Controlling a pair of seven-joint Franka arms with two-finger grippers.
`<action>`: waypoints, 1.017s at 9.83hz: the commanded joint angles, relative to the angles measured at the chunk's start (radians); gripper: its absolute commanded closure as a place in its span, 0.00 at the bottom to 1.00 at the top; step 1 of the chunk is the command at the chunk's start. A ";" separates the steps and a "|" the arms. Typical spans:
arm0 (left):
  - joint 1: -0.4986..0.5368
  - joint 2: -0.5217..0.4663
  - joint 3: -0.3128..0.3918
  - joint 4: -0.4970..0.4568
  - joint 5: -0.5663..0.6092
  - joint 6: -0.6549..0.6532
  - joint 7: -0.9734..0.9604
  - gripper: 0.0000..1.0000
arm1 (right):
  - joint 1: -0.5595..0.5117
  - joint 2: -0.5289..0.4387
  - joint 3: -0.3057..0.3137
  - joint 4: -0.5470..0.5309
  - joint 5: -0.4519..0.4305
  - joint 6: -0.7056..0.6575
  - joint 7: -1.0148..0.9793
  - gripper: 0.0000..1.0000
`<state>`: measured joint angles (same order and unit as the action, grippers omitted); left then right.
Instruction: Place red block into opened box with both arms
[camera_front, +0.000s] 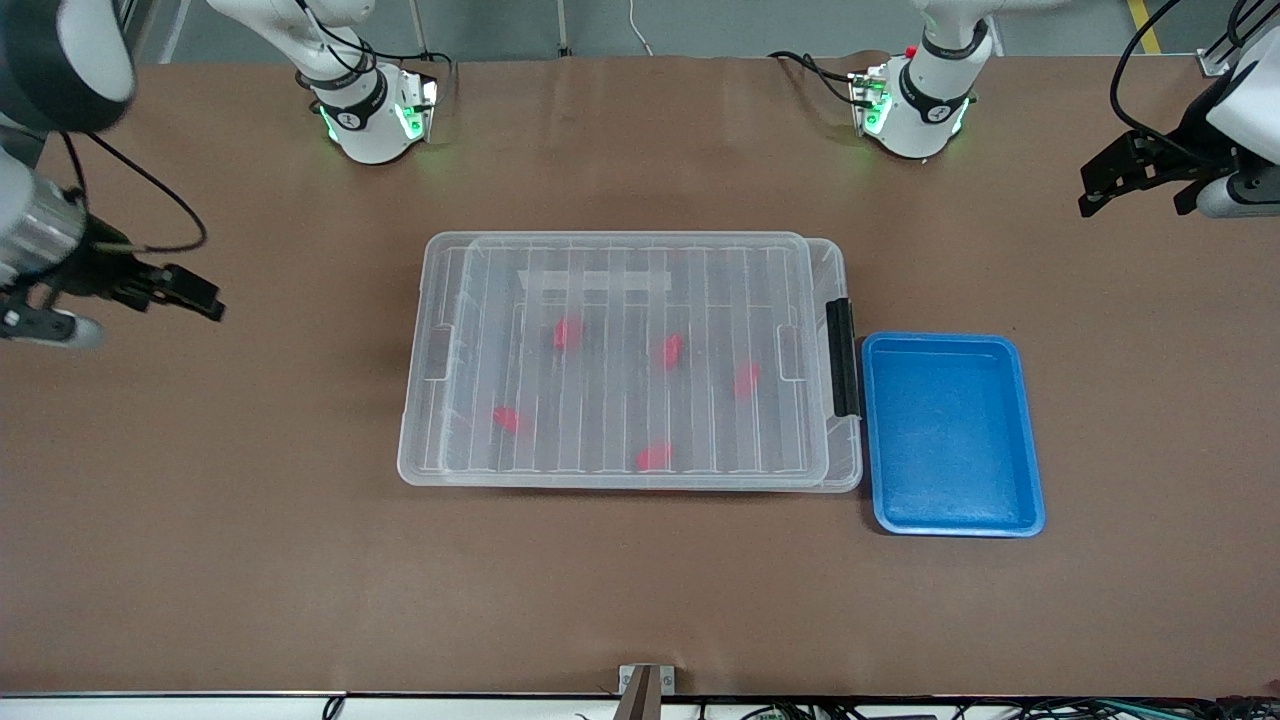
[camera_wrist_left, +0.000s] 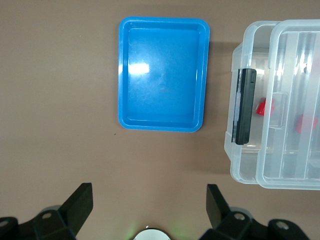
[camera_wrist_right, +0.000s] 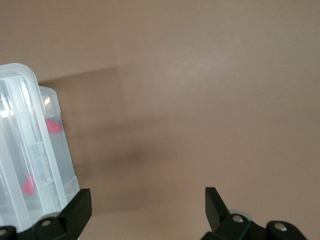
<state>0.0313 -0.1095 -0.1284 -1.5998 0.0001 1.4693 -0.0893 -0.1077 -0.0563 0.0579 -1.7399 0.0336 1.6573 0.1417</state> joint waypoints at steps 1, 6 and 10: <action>0.009 -0.002 -0.003 -0.031 -0.005 -0.001 -0.014 0.00 | 0.005 -0.004 -0.036 0.141 -0.007 -0.158 -0.002 0.00; 0.009 -0.001 -0.003 -0.028 -0.002 -0.004 0.008 0.00 | 0.000 0.047 -0.085 0.302 -0.003 -0.257 -0.123 0.00; 0.010 0.002 -0.003 -0.026 -0.005 -0.004 0.002 0.00 | 0.002 0.046 -0.084 0.299 -0.009 -0.260 -0.140 0.00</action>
<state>0.0335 -0.1095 -0.1281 -1.5998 0.0001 1.4693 -0.0944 -0.1073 -0.0174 -0.0229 -1.4620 0.0334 1.4167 0.0140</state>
